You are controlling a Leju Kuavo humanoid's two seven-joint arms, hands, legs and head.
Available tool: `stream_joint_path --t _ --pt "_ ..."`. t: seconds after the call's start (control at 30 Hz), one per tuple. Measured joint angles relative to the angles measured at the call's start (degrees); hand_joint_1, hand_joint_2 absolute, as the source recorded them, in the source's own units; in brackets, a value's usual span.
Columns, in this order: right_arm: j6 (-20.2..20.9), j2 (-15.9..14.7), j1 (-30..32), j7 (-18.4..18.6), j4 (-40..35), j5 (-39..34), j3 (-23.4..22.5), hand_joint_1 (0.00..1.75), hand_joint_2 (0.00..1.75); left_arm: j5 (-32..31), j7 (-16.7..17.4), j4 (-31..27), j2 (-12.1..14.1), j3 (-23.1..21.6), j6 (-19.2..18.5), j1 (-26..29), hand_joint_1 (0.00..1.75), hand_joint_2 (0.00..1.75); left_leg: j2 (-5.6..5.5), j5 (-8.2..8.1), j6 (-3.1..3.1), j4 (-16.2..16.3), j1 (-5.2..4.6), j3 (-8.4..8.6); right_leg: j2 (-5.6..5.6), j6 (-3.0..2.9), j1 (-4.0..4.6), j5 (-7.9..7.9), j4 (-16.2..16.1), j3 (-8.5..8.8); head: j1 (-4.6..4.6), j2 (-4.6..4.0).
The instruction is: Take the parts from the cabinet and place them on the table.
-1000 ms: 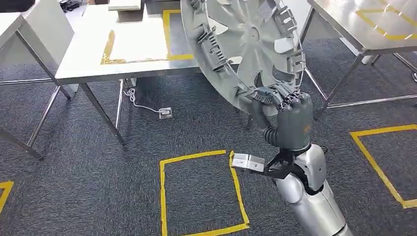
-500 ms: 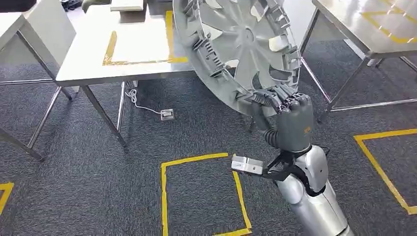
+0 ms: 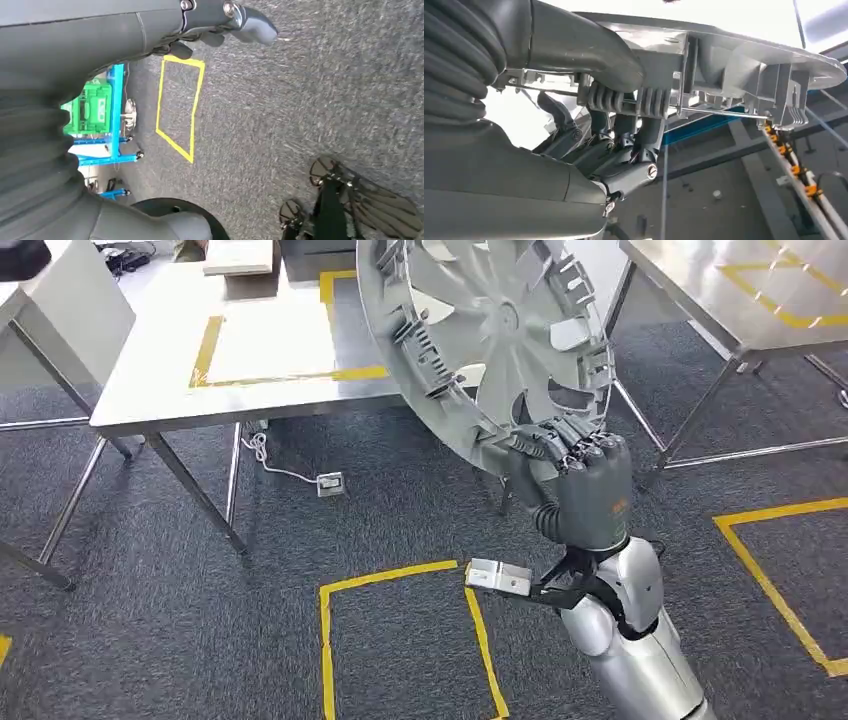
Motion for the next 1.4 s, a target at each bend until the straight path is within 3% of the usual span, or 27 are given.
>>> stream_joint_path --t 0.1,0.13,0.23,0.27,0.3,0.33,0.4,0.43,0.57,0.6,0.63,0.67,0.73,0.77,0.8,0.83,0.9,0.93,0.97,1.07,1.13,1.17,1.23,1.27,1.3,1.33,1.4 --pt "0.00 0.07 -0.16 0.06 0.00 -0.11 0.07 1.75 1.75 0.00 0.15 0.00 -0.15 0.02 0.00 -0.09 0.00 1.75 -0.02 -0.17 1.08 -0.49 0.23 0.60 -0.12 1.07 -0.37 -0.63 0.20 0.19 -0.02 0.00" --pt "0.02 0.07 -0.29 0.05 0.00 -0.11 0.09 1.75 1.75 0.00 0.18 -0.09 -0.04 0.02 0.00 -0.12 0.00 1.75 0.02 -0.46 1.54 -0.56 0.30 0.92 -0.33 1.36 -0.33 -1.86 2.80 -0.91 0.22 0.00" --pt "-0.02 0.07 -0.28 -0.02 0.02 -0.18 0.09 1.75 1.75 0.00 0.00 -0.15 0.00 0.02 0.00 -0.35 0.00 1.75 0.02 -1.11 1.83 -0.50 0.27 1.40 -0.60 2.06 -0.68 -6.78 15.98 -8.56 0.28 0.00" --pt "-0.02 0.07 -0.24 -0.02 0.02 -0.15 0.15 1.75 1.75 0.00 0.00 -0.15 0.00 0.02 0.00 -0.33 0.00 1.75 0.02 -1.41 1.79 -0.47 0.27 1.64 -0.61 2.15 -0.68 -6.85 18.58 -10.54 0.33 0.02" --pt "-0.02 0.07 -0.19 0.00 0.02 -0.18 0.20 1.75 1.75 0.00 0.00 -0.13 -0.02 0.02 0.00 -0.29 0.00 1.75 -0.01 -1.76 1.74 -0.44 0.29 2.09 -0.64 2.13 -0.74 -5.11 18.08 -11.20 0.33 0.00" --pt "0.00 0.07 -0.19 0.02 0.02 -0.17 0.20 1.75 1.75 0.00 0.04 -0.13 -0.04 0.04 0.00 -0.29 0.00 1.75 -0.05 -2.16 1.62 -0.42 0.29 2.63 -0.68 2.00 -0.77 -2.13 14.80 -10.30 0.33 0.00" --pt "-0.02 0.07 -0.20 0.04 0.02 -0.17 0.20 1.75 1.75 0.00 0.17 -0.11 -0.20 0.07 0.00 -0.30 0.00 1.75 -0.12 -3.03 1.27 -0.44 0.29 3.95 -0.79 1.39 -0.70 4.45 4.18 -6.08 0.37 0.00" --pt "-0.04 0.07 -0.18 0.04 0.02 -0.17 0.20 1.75 1.75 0.00 0.15 -0.09 -0.28 0.09 0.00 -0.23 0.00 1.75 -0.09 -3.38 1.03 -0.55 0.28 3.70 -1.05 0.99 -0.53 4.96 1.24 -4.83 0.37 0.00" --pt "-0.22 -0.04 -0.16 0.02 0.02 -0.37 0.17 1.75 1.75 0.02 -0.50 -0.04 -0.35 0.20 0.09 -0.28 0.00 1.75 0.09 -3.90 -0.41 -1.04 0.19 4.47 -0.67 -0.22 0.15 3.53 0.17 -4.21 0.31 0.02" --pt "-0.24 -0.04 -0.10 0.09 0.00 -0.48 0.17 1.75 1.75 0.04 -0.31 -0.09 -0.33 0.22 0.11 -0.30 0.00 1.75 0.07 -4.29 -0.84 -0.86 0.08 4.49 -0.64 -0.57 -0.55 3.62 -0.46 -3.45 0.35 0.02" --pt "-0.28 -0.07 -0.13 0.07 0.00 -0.55 0.17 1.75 1.75 0.04 0.09 -0.09 -0.33 0.24 0.15 -0.28 0.00 1.75 -0.01 -4.87 -0.91 0.63 0.06 4.28 -0.70 -1.02 -0.56 3.31 -0.67 -2.89 0.18 0.00" --pt "-0.33 -0.07 -0.13 0.11 0.00 -0.66 0.17 1.75 1.75 0.04 0.11 -0.07 -0.35 0.28 0.15 -0.28 0.00 1.75 -0.02 -6.46 -0.99 4.21 0.08 2.37 -0.79 -1.45 -0.57 3.04 -0.70 -2.52 0.00 0.00" --pt "-0.46 -0.07 -0.04 -0.02 0.02 -0.68 0.20 1.75 1.75 0.07 0.02 0.00 -0.37 0.31 0.17 -0.08 0.00 1.75 -0.01 -10.03 -1.29 14.11 0.16 -3.47 -0.78 -1.75 -0.45 2.39 -0.66 -1.93 0.04 0.00" --pt "-0.50 -0.07 0.07 0.02 0.02 -0.70 0.20 1.75 1.75 0.07 0.02 0.00 -0.37 0.33 0.17 0.12 0.00 1.75 -0.01 -10.41 -1.38 17.41 0.16 -5.79 -0.70 -1.78 -0.41 2.04 -0.63 -1.60 0.02 0.00" --pt "-0.59 -0.07 0.22 0.07 0.02 -0.72 0.20 1.75 1.75 0.09 0.08 0.00 -0.35 0.35 0.17 0.35 0.00 1.75 -0.01 -9.15 -1.42 17.91 0.16 -6.89 -0.55 -1.72 -0.41 1.64 -0.59 -1.11 0.02 0.00" --pt "-0.61 -0.07 0.33 0.07 0.02 -0.74 0.20 1.75 1.75 0.09 0.20 0.00 -0.31 0.37 0.20 0.54 0.00 1.75 -0.01 -6.75 -1.37 15.82 0.16 -6.52 -0.40 -1.63 -0.42 1.21 -0.57 -0.51 0.02 0.00" --pt "-0.61 -0.07 0.51 0.09 0.02 -0.87 0.20 1.75 1.75 0.09 0.18 0.00 -0.22 0.37 0.26 0.61 0.00 1.75 0.01 0.13 -1.12 5.70 0.17 -2.92 -0.26 -1.26 -0.47 0.16 -0.51 0.96 0.00 0.02" --pt "-0.61 -0.07 0.52 0.09 0.02 -0.89 0.20 1.75 1.75 0.11 0.15 0.02 -0.22 0.39 0.26 0.67 0.00 1.75 0.02 2.17 -0.92 1.11 0.17 -1.38 -0.28 -0.96 -0.44 -0.44 -0.49 1.14 0.00 0.00" --pt "-0.68 -0.07 0.48 0.09 0.02 -0.90 0.20 1.75 1.75 0.24 0.00 0.07 -0.24 0.42 0.28 0.62 0.00 1.75 -0.03 0.78 -0.70 -0.27 -0.06 -0.14 -0.11 -0.51 0.02 -1.15 -0.11 1.15 -0.11 0.00" --pt "-0.72 -0.07 0.48 0.07 0.02 -0.92 0.20 1.75 1.75 0.28 -0.44 0.09 -0.26 0.42 0.35 0.54 0.00 1.75 -0.08 0.18 0.56 0.11 -0.28 -0.37 -0.09 0.29 -0.12 -1.46 -0.51 1.44 0.17 0.00" --pt "-0.68 -0.09 0.49 0.15 -0.02 -0.98 0.17 1.75 1.75 0.26 -0.35 0.07 -0.44 0.42 0.35 0.56 0.00 1.75 -0.12 -0.05 1.27 -0.36 0.26 0.51 -0.30 1.11 -0.23 -2.24 0.77 1.58 0.24 0.00" --pt "-0.68 -0.09 0.49 0.15 -0.02 -0.98 0.17 1.75 1.75 0.26 -0.37 0.07 -0.35 0.42 0.48 0.55 0.00 1.75 -0.08 -0.34 1.70 -0.42 0.31 0.80 -0.51 1.42 -0.27 -3.63 3.93 -0.08 0.52 0.00" --pt "-0.72 -0.09 0.62 0.15 -0.02 -1.05 0.17 1.75 1.75 0.26 -0.61 0.07 -0.35 0.42 0.52 0.46 0.00 1.75 -0.08 -0.92 1.88 -0.39 0.30 1.19 -0.59 1.86 -0.61 -7.18 13.36 -5.87 0.55 0.00" --pt "-0.72 -0.09 0.80 0.11 -0.02 -1.03 0.17 1.75 1.75 0.26 -0.59 0.09 -0.35 0.42 0.55 0.53 0.00 1.75 -0.09 -1.28 1.86 -0.37 0.29 1.48 -0.60 1.95 -0.64 -8.03 17.32 -8.71 0.55 0.00" --pt "-0.72 -0.09 1.00 0.11 -0.02 -1.05 0.17 1.75 1.75 0.26 -0.52 0.09 -0.35 0.42 0.59 0.63 0.00 1.75 -0.12 -1.67 1.76 -0.35 0.31 1.93 -0.62 1.98 -0.69 -7.08 18.55 -10.32 0.57 0.02" --pt "-0.72 -0.09 1.10 0.15 -0.02 -1.05 0.17 1.75 1.75 0.26 -0.52 0.09 -0.35 0.44 0.59 0.69 0.00 1.75 -0.19 -2.09 1.67 -0.35 0.32 2.49 -0.66 1.95 -0.78 -4.86 16.99 -10.43 0.57 0.00" --pt "-0.70 -0.09 1.13 0.26 -0.02 -1.05 0.17 1.75 1.75 0.26 -0.37 0.11 -0.46 0.44 0.63 0.71 0.00 1.75 -0.29 -3.08 1.34 -0.35 0.33 3.98 -0.75 1.58 -0.79 2.27 7.73 -7.39 0.57 0.00"
